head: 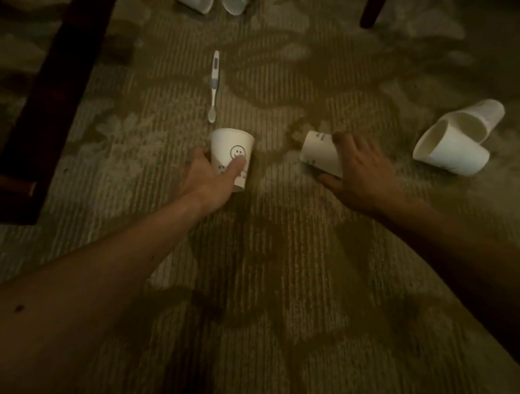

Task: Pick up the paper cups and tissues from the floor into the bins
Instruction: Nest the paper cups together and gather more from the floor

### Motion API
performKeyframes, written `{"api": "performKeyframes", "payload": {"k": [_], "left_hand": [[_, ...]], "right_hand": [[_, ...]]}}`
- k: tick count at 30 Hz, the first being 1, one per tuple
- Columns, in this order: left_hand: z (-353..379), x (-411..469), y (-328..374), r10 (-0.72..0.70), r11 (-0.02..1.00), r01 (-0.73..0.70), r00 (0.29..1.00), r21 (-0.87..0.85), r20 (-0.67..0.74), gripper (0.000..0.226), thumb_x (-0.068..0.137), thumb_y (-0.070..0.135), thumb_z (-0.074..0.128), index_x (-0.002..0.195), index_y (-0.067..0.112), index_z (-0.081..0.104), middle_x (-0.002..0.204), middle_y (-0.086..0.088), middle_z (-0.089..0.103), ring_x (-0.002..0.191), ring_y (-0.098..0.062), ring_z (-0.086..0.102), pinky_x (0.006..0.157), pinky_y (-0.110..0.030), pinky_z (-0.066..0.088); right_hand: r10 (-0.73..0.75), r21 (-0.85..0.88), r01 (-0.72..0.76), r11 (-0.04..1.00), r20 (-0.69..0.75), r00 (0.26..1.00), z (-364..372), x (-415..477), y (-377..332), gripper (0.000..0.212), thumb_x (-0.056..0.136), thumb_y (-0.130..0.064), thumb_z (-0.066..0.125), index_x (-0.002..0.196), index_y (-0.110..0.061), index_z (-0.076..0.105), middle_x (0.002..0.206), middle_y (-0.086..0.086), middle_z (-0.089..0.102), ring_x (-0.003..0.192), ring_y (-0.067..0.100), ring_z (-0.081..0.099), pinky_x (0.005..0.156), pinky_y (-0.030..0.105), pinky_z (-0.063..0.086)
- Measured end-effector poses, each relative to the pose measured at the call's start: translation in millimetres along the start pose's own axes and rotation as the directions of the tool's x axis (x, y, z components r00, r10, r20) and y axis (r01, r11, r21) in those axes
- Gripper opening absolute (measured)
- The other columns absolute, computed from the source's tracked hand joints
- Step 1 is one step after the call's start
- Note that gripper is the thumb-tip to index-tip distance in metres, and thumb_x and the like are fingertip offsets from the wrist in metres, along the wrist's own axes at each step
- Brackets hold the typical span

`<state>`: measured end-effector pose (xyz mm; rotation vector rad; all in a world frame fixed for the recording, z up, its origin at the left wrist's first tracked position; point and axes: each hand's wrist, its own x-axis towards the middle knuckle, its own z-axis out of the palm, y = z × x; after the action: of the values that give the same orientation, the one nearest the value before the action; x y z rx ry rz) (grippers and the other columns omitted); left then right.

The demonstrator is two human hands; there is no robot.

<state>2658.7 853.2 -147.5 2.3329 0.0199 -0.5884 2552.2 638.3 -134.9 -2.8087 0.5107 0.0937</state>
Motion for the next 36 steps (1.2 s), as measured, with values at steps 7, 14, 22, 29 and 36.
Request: {"api": "performKeyframes", "payload": {"k": [7,14,22,29,36], "left_hand": [[20,4,9,-0.016,0.998,0.017,1.000,-0.056,0.009,0.070,0.077,0.062,0.070,0.122,0.009,0.059,0.114,-0.012,0.065,0.100,-0.029,0.064,0.087,-0.047,0.055],[25,-16,16,-0.035,0.978,0.053,0.995,-0.199,0.097,0.045,0.073,0.055,0.077,0.097,0.020,0.064,0.087,0.002,0.069,0.077,-0.014,0.068,0.059,-0.026,0.051],[31,-66,25,0.103,0.680,0.317,0.851,-0.661,0.515,0.063,0.069,0.070,0.062,0.118,0.032,0.063,0.114,0.003,0.073,0.114,-0.019,0.064,0.094,-0.050,0.045],[37,-78,43,0.209,0.556,0.481,0.709,-0.678,0.674,0.079,0.070,0.067,0.061,0.132,0.018,0.058,0.126,-0.013,0.067,0.114,-0.031,0.065,0.096,-0.058,0.047],[53,-84,50,0.194,0.590,0.497,0.677,-0.636,0.710,0.067,0.070,0.061,0.065,0.119,0.016,0.065,0.110,-0.011,0.072,0.101,-0.025,0.071,0.080,-0.042,0.058]], "right_hand": [[0.004,0.047,-0.005,0.999,0.018,1.000,1,12,13,0.069,0.082,-0.045,0.069,0.137,-0.015,0.039,0.140,0.014,0.046,0.124,0.033,0.040,0.097,0.045,0.038],[0.112,0.212,-0.120,0.970,0.049,0.993,0,5,13,0.076,0.079,-0.054,0.071,0.136,-0.015,0.038,0.134,0.013,0.051,0.118,0.030,0.046,0.090,0.041,0.040],[0.246,0.798,-0.442,0.409,0.371,0.896,11,-57,-13,0.055,0.087,-0.049,0.064,0.129,-0.020,0.043,0.116,-0.003,0.055,0.094,0.009,0.059,0.067,0.027,0.049],[0.183,0.847,-0.494,0.198,0.463,0.867,4,-81,-20,0.036,0.098,-0.048,0.046,0.120,-0.020,0.054,0.113,0.005,0.065,0.093,0.018,0.062,0.072,0.032,0.047],[0.120,0.803,-0.464,0.373,0.454,0.883,2,-96,-3,0.040,0.103,-0.050,0.033,0.126,-0.024,0.053,0.105,-0.008,0.063,0.085,0.006,0.061,0.066,0.023,0.046]]}}
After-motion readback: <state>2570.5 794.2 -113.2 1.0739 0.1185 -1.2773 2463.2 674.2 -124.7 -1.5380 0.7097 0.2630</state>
